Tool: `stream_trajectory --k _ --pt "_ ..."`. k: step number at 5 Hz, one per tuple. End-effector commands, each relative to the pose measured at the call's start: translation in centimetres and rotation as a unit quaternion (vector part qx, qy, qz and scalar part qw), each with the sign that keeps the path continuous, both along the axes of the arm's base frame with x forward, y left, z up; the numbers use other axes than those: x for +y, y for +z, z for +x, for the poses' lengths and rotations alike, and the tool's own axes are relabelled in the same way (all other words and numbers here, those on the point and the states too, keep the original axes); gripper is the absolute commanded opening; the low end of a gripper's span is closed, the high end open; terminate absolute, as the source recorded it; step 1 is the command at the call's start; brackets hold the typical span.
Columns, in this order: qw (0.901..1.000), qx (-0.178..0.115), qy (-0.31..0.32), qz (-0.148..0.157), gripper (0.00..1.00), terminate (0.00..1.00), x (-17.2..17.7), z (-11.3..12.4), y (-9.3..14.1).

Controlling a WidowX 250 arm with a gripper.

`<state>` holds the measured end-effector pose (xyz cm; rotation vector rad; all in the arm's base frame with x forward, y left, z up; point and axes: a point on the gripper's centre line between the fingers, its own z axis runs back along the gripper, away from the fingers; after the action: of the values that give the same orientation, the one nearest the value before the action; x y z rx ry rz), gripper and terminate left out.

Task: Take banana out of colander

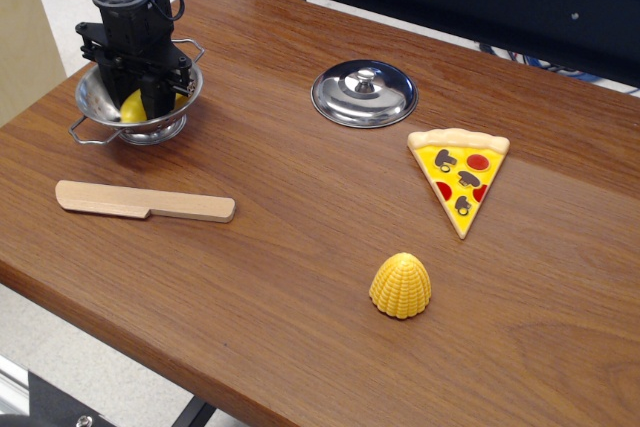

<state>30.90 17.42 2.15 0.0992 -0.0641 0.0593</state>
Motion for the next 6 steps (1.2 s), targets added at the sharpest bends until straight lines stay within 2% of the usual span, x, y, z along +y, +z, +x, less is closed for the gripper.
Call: stream_trajectory --k 1,2,3,4,6 --pt "0.9972 -0.038 0.065 -0.006 0.0 0.0 -0.5 2.7 7.2" --pt "0.9963 -0.039 0.077 -0.003 0.0 0.0 -3.0 2.6 8.9" --pt "0.9956 -0.03 0.086 -0.021 0.0 0.0 -5.9 2.7 9.9" --pt "0.9948 -0.032 0.091 -0.032 0.0 0.0 -9.2 2.7 9.4" --pt "0.9917 -0.023 0.125 -0.021 0.0 0.0 -14.5 2.1 4.3"
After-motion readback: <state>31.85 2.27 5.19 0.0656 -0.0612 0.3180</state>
